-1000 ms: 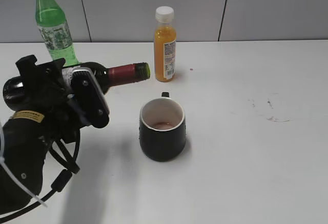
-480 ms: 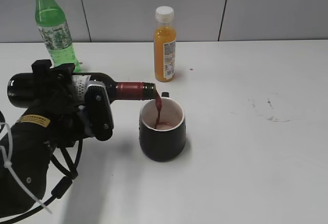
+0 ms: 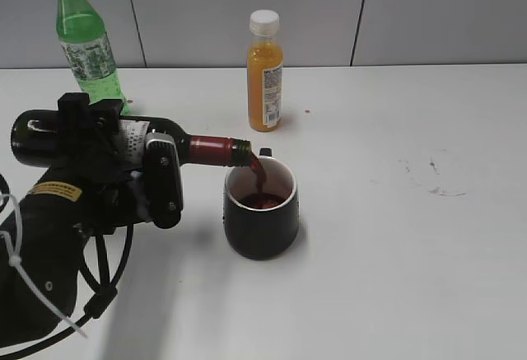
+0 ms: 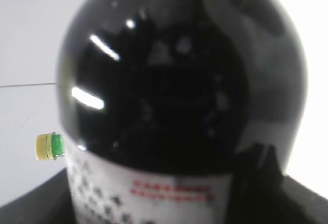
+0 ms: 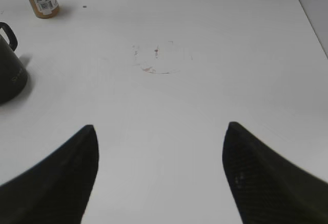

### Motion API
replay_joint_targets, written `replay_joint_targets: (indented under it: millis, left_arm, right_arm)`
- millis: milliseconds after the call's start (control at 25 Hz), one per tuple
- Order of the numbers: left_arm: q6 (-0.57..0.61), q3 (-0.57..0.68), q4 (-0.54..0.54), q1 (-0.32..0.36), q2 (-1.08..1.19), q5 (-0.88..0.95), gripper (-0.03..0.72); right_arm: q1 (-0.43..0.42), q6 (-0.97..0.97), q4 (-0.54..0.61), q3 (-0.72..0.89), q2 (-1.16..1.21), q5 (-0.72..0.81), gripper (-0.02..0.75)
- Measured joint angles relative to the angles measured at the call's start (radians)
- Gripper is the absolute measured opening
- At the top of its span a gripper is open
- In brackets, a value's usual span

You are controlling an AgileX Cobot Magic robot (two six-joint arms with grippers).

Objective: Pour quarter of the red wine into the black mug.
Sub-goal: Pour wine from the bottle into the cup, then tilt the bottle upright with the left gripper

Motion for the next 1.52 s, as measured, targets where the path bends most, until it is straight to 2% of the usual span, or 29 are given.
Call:
replay_joint_targets:
  millis: [520, 1000, 1280, 1520]
  left_arm:
    - [0.013, 0.000, -0.024, 0.001, 0.000, 0.000, 0.541]
    - [-0.143, 0.000, 0.023, 0.001, 0.000, 0.000, 0.541]
    - [-0.103, 0.000, 0.043, 0.001, 0.000, 0.000, 0.541]
    - [-0.116, -0.027, 0.047, 0.001, 0.001, 0.000, 0.541]
  right_arm:
    - [0.000, 0.001, 0.000, 0.000, 0.000, 0.000, 0.573]
    - [0.000, -0.001, 0.000, 0.000, 0.000, 0.000, 0.573]
    - [0.000, 0.000, 0.000, 0.000, 0.000, 0.000, 0.573]
    - [0.000, 0.000, 0.000, 0.000, 0.000, 0.000, 0.573]
